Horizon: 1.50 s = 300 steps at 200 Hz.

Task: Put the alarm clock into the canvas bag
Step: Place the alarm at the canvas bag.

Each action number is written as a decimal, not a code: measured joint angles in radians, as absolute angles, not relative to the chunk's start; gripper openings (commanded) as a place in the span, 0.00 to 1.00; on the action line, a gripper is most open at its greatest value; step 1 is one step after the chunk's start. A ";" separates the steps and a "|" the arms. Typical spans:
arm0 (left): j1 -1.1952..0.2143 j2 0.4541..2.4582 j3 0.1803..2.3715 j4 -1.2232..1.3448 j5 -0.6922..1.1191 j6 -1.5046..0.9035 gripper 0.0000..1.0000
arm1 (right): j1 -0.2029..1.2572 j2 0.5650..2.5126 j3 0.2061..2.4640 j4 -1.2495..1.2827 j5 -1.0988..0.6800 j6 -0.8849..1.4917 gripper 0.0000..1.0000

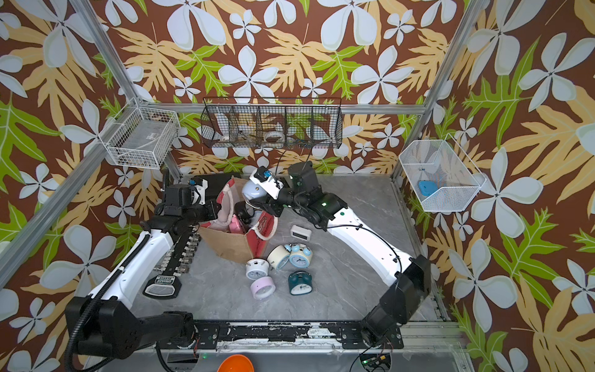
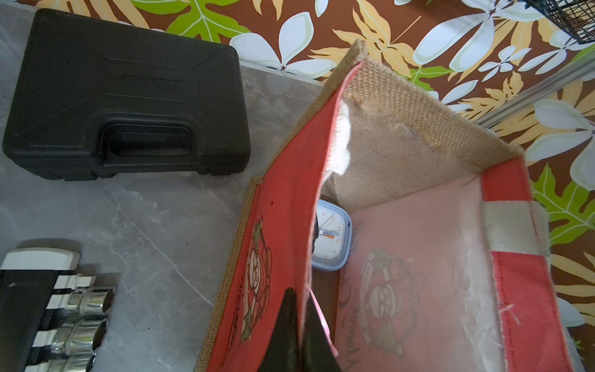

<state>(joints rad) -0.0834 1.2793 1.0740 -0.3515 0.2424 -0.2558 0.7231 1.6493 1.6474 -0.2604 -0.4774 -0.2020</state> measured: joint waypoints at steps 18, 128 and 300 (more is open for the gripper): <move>-0.083 1.279 1.074 -0.350 0.248 -0.259 0.00 | 0.759 1.730 1.721 -0.292 -0.475 -0.160 0.36; -0.083 1.274 1.073 -0.348 0.255 -0.266 0.00 | 0.834 2.078 1.973 -0.474 -0.552 -0.020 0.36; -0.076 1.270 1.070 -0.344 0.192 -0.277 0.00 | 0.849 2.238 2.140 -0.543 -0.681 0.067 0.38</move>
